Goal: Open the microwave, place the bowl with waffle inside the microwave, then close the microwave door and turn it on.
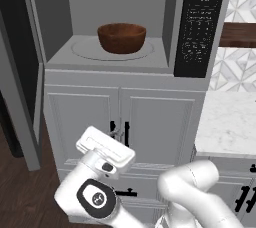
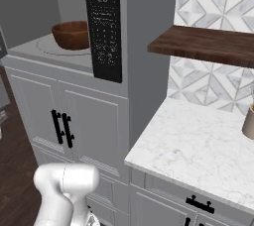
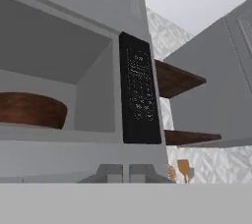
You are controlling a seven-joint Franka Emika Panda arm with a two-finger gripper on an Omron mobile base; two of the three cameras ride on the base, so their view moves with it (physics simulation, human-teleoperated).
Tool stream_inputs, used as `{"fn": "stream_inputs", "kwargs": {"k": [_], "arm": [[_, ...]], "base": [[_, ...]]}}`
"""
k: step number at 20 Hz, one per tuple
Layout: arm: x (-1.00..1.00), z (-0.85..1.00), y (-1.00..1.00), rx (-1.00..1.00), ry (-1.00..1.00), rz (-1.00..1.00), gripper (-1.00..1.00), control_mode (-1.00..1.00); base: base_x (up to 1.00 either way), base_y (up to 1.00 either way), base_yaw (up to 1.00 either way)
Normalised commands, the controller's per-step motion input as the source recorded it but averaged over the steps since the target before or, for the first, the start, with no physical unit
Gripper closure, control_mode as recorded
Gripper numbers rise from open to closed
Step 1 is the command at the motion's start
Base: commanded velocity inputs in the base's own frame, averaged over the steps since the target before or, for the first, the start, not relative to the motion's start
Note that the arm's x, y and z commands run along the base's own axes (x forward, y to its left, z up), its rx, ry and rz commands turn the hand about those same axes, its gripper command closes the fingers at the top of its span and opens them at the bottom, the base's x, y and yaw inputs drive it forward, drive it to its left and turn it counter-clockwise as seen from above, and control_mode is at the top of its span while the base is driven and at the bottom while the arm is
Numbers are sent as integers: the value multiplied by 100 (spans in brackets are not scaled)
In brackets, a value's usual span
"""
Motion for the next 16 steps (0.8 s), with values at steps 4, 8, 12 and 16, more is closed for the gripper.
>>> {"fn": "stream_inputs", "kwargs": {"k": [4, 8, 12, 16], "arm": [[8, 0, 93, -12, 0, 0, 100, -100], [6, -1, 89, -16, -6, 0, 100, -100], [0, 0, 73, -18, -21, 1, 100, -100], [10, -2, 61, -21, -13, 4, 100, -100]], "base": [[0, 0, 0], [0, 0, 0], [0, 0, 0], [0, 0, 0]]}}
